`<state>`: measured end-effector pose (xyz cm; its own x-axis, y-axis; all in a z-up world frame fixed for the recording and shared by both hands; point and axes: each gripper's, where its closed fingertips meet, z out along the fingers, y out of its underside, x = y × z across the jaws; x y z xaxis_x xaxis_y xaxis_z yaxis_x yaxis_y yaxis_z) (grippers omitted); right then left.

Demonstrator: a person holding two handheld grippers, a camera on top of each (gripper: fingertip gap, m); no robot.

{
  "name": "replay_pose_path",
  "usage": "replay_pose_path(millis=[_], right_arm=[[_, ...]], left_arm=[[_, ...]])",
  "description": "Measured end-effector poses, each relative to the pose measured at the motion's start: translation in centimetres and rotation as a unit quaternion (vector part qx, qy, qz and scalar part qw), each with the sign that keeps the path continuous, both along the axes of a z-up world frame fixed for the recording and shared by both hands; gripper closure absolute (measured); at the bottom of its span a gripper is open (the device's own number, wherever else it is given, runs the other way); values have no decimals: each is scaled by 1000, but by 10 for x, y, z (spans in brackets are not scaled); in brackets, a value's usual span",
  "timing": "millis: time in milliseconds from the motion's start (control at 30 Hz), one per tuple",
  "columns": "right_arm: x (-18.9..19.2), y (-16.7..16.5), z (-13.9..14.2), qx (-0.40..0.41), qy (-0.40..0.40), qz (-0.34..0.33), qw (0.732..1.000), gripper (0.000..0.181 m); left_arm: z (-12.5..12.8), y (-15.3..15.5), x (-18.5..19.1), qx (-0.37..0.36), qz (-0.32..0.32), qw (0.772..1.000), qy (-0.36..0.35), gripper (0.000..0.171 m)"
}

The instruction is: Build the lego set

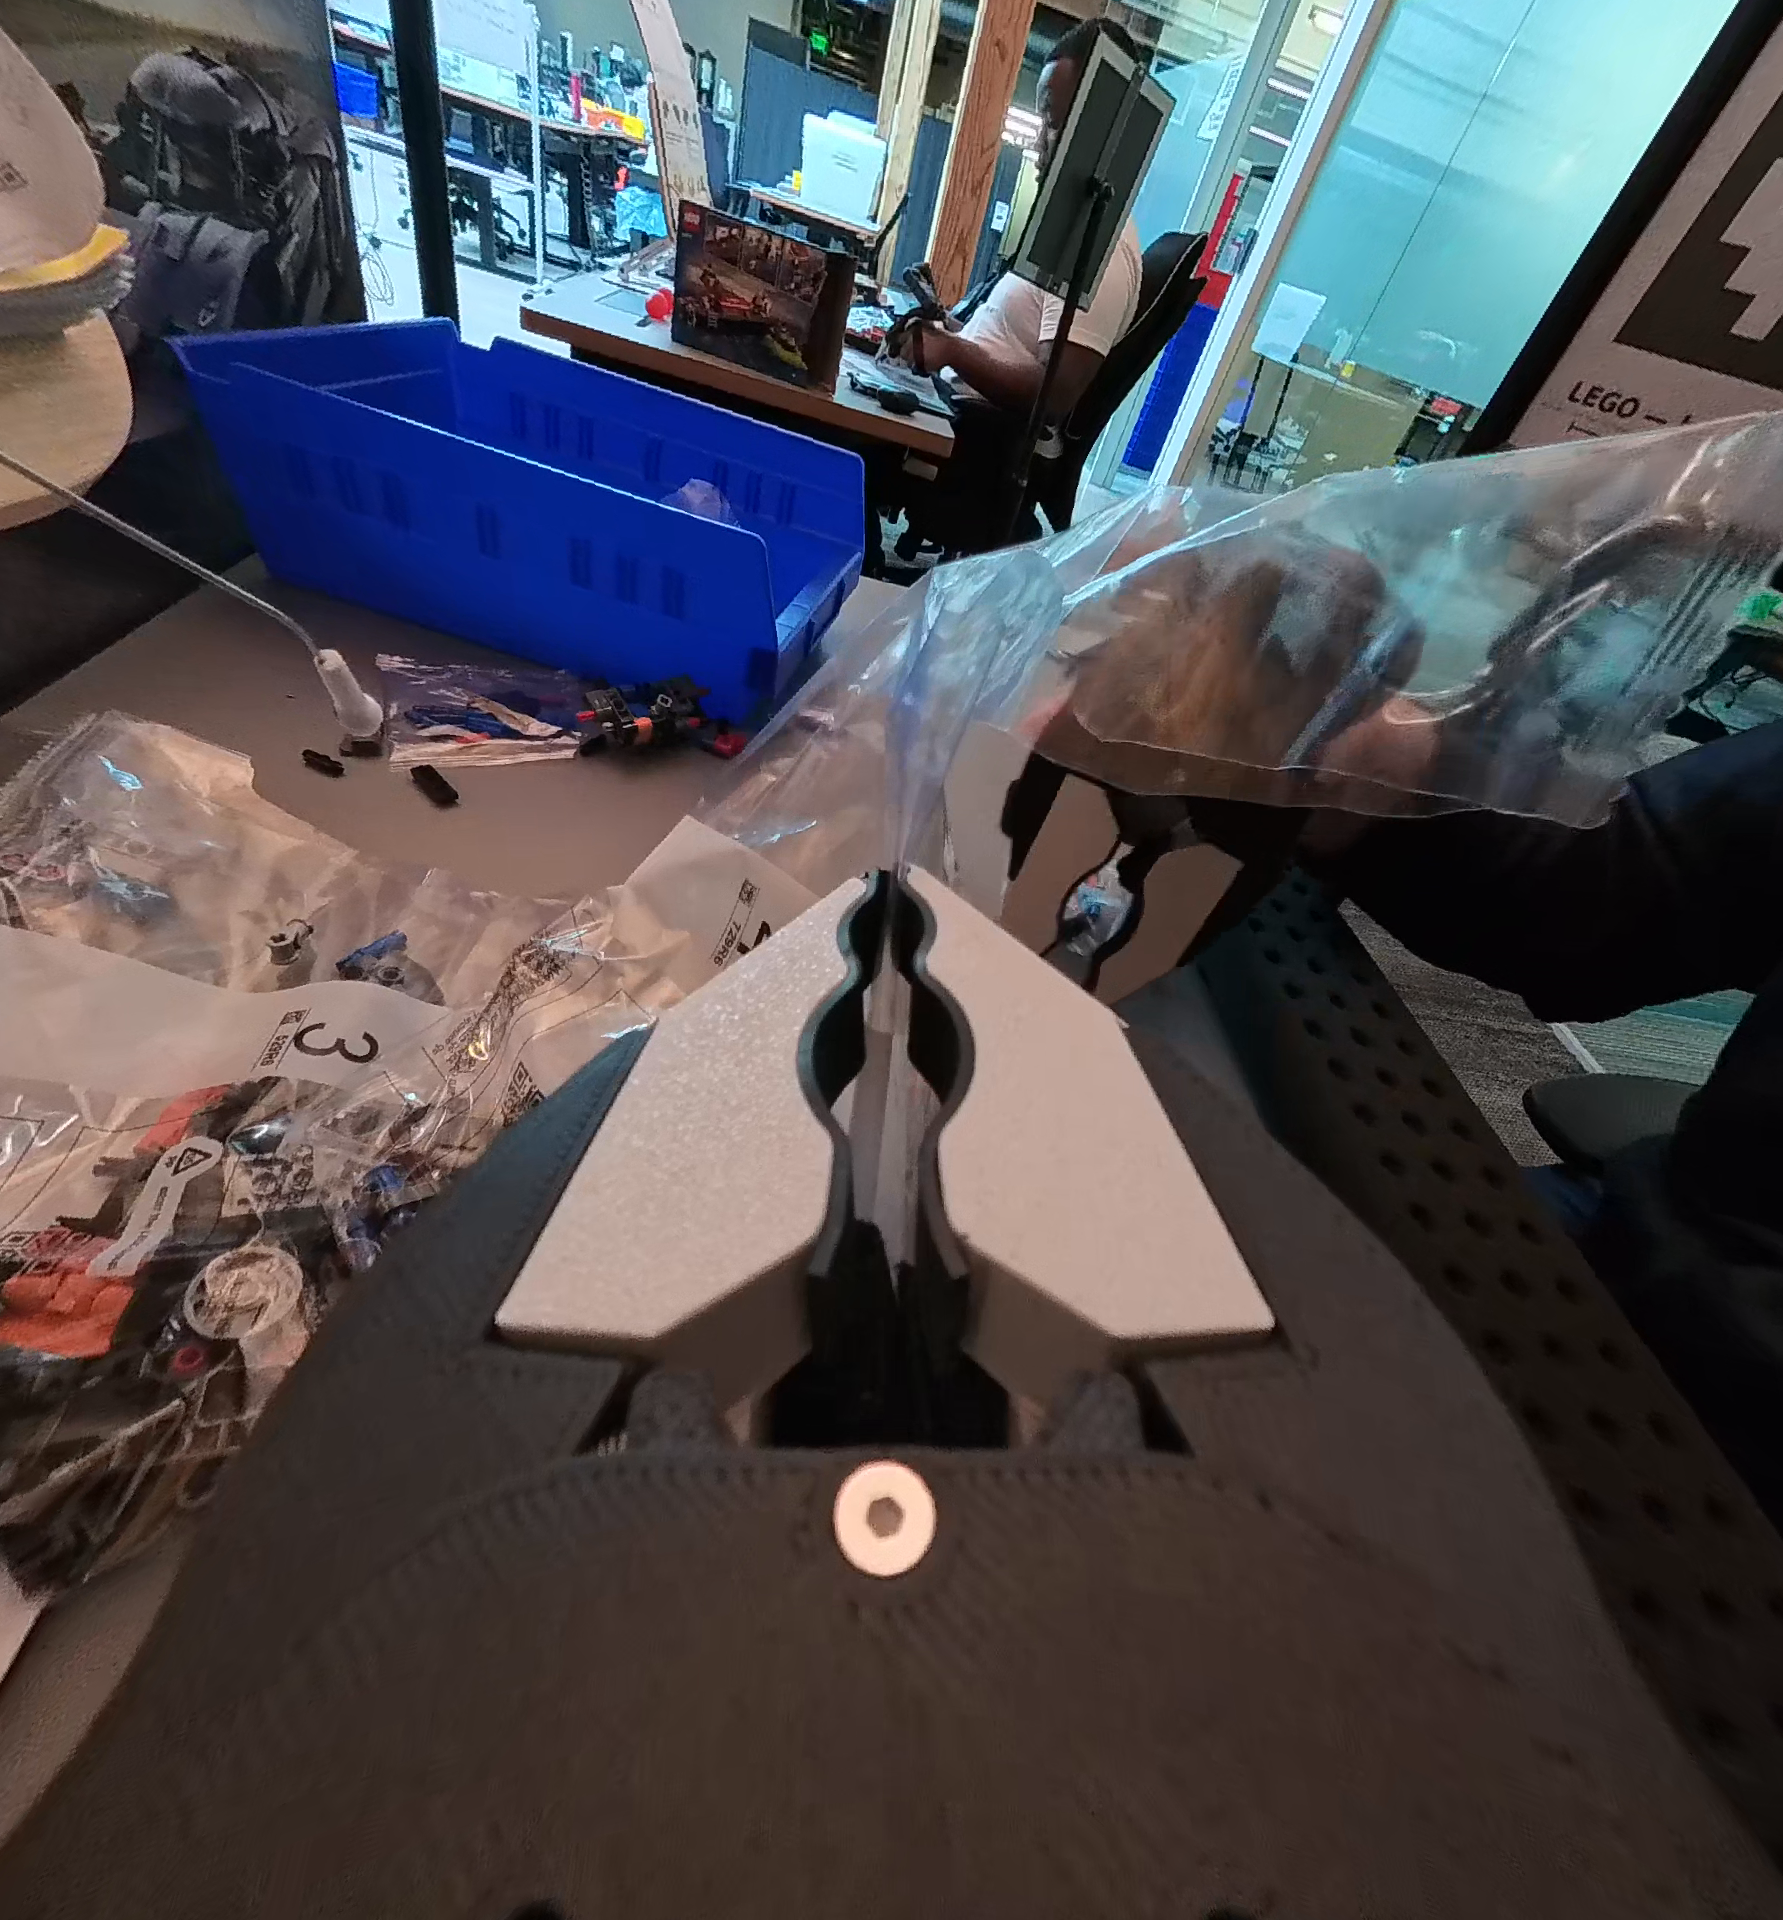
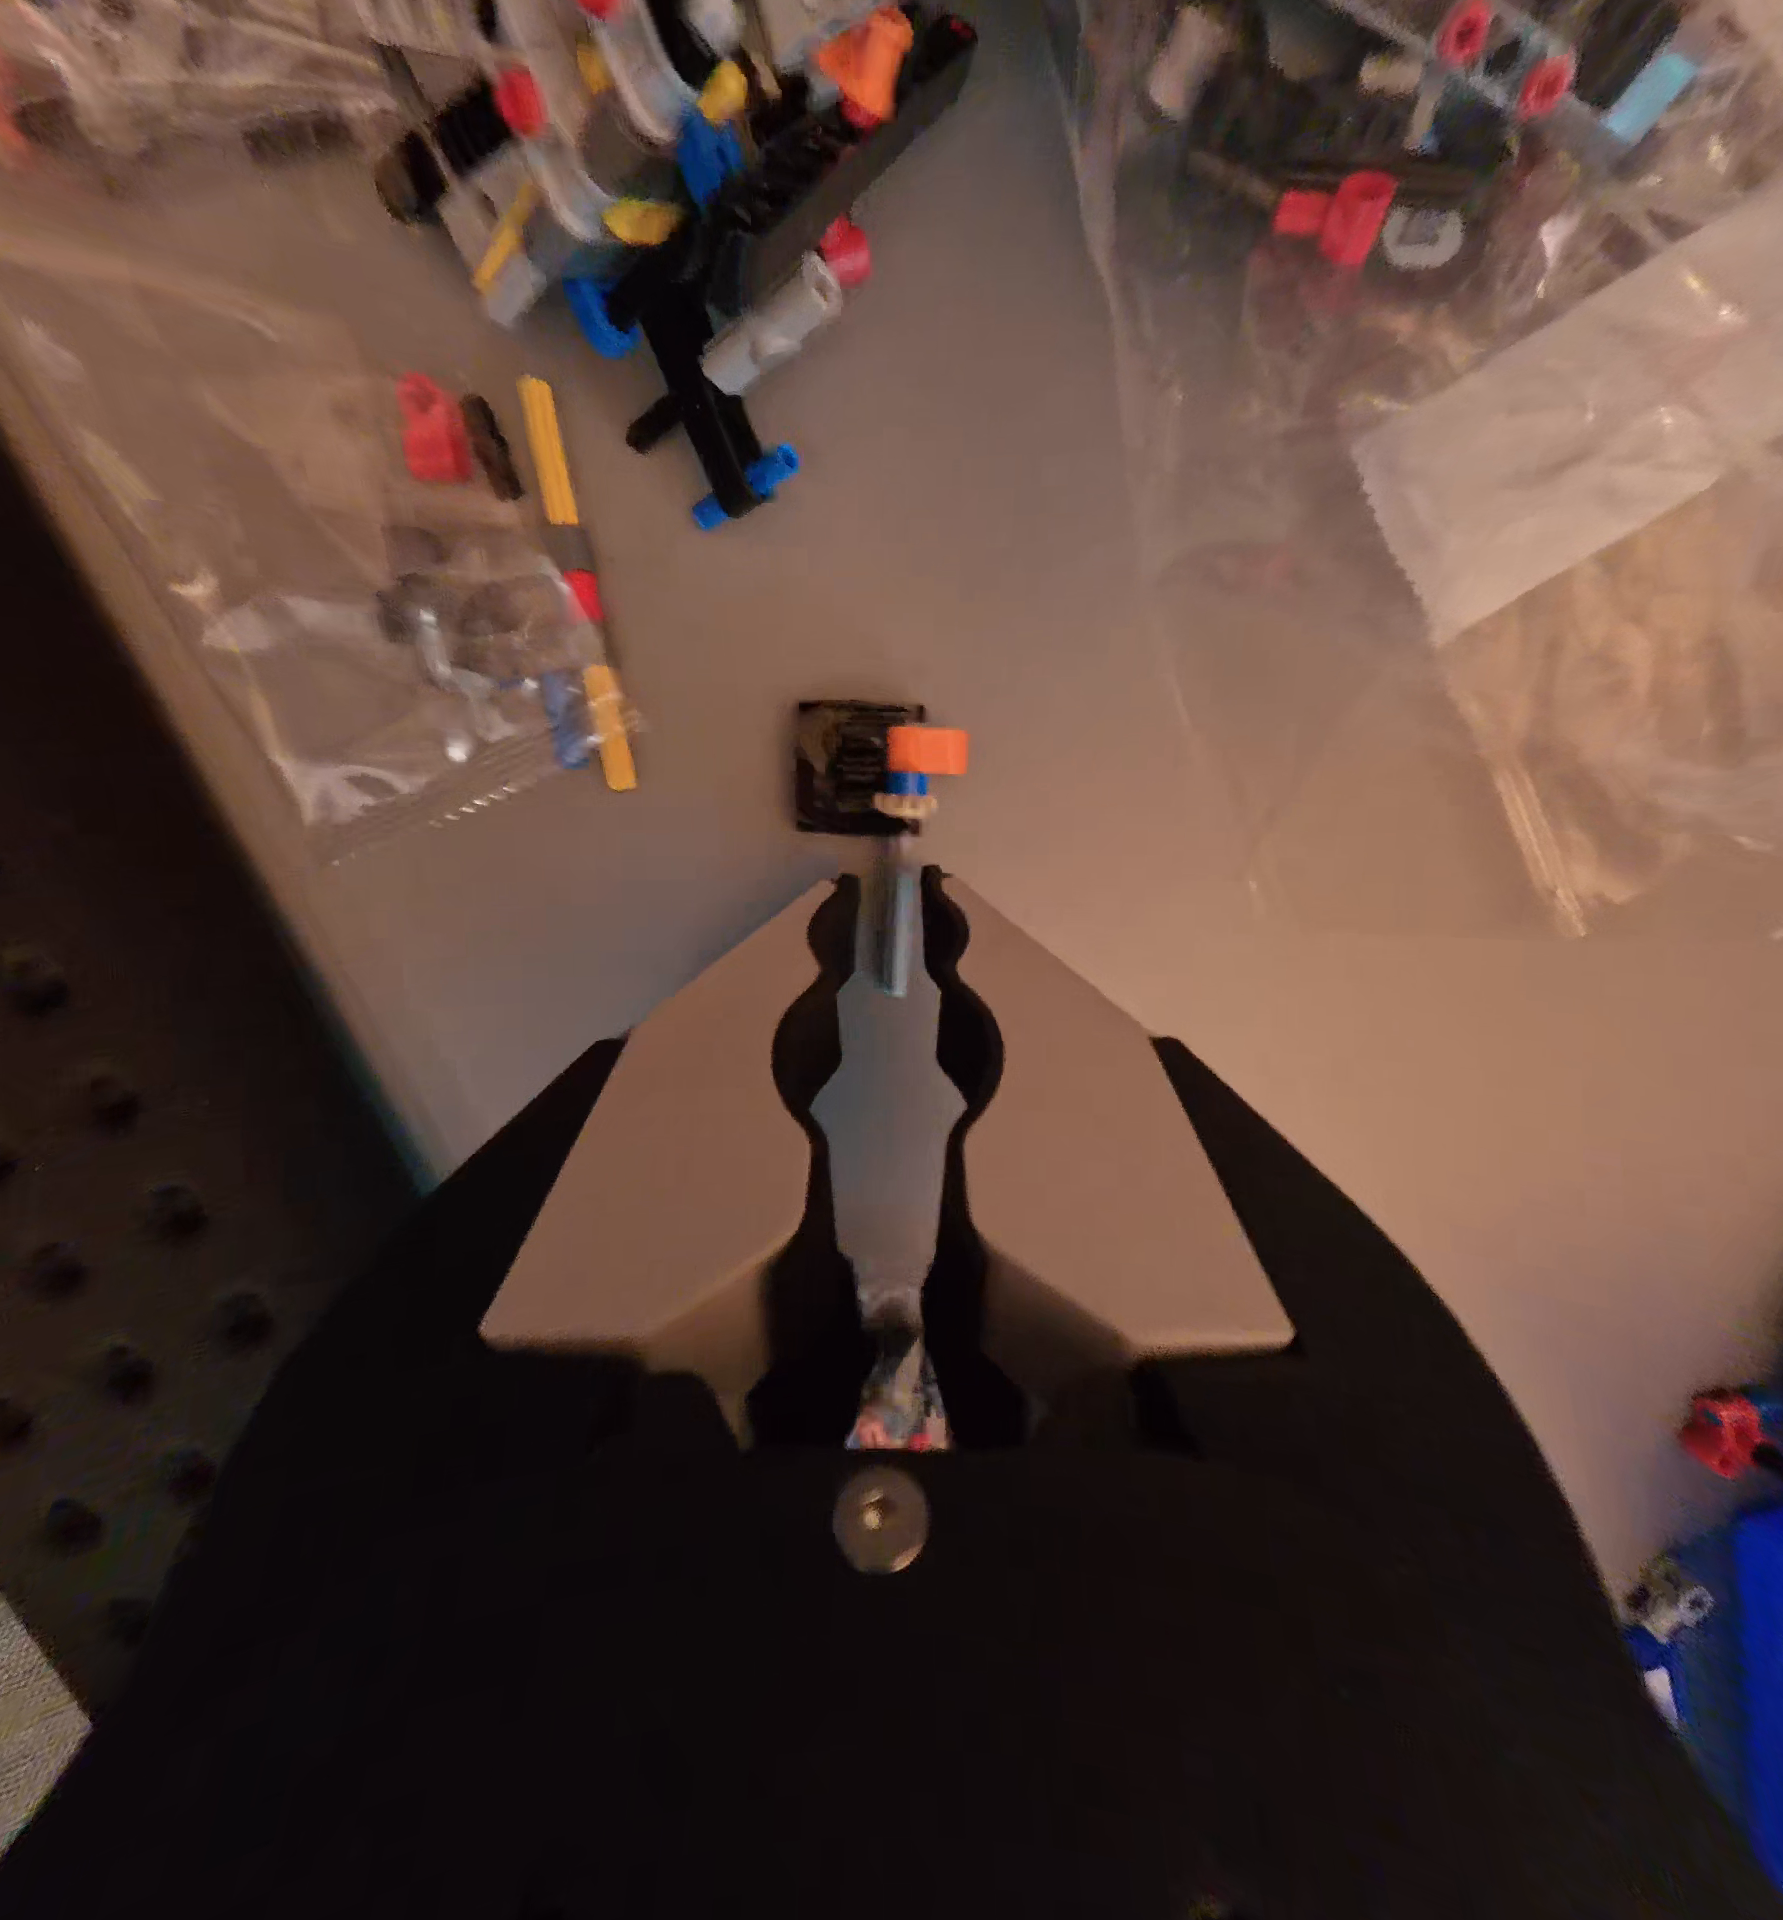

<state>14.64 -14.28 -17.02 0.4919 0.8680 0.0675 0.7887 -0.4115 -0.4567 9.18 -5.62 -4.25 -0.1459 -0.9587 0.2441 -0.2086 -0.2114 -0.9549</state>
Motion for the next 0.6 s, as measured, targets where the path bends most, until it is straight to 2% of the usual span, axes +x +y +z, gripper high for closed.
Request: replay_pose_path(millis=[133, 233, 300, 500, 600], right_arm=[[-31, -15, 9, -3, 30, 56, 998, 161], [-53, -28, -2, -35, 23, 87, 995, 143], [-63, -31, -6, -40, 25, 96, 994, 139], [-67, -32, -6, -50, 23, 90, 994, 140], [-75, -43, -5, -59, 33, 109, 992, 144]], left_arm=[[0, 0, 0, 0, 0, 1000, 1, 171], [-1, 0, 0, 2, 0, 1000, 3, 171], [0, 0, 0, 3, 0, 1000, 3, 171], [0, 0, 0, 5, 1, 1000, 4, 171], [-1, -1, 1, 7, 0, 1000, 8, 171]])
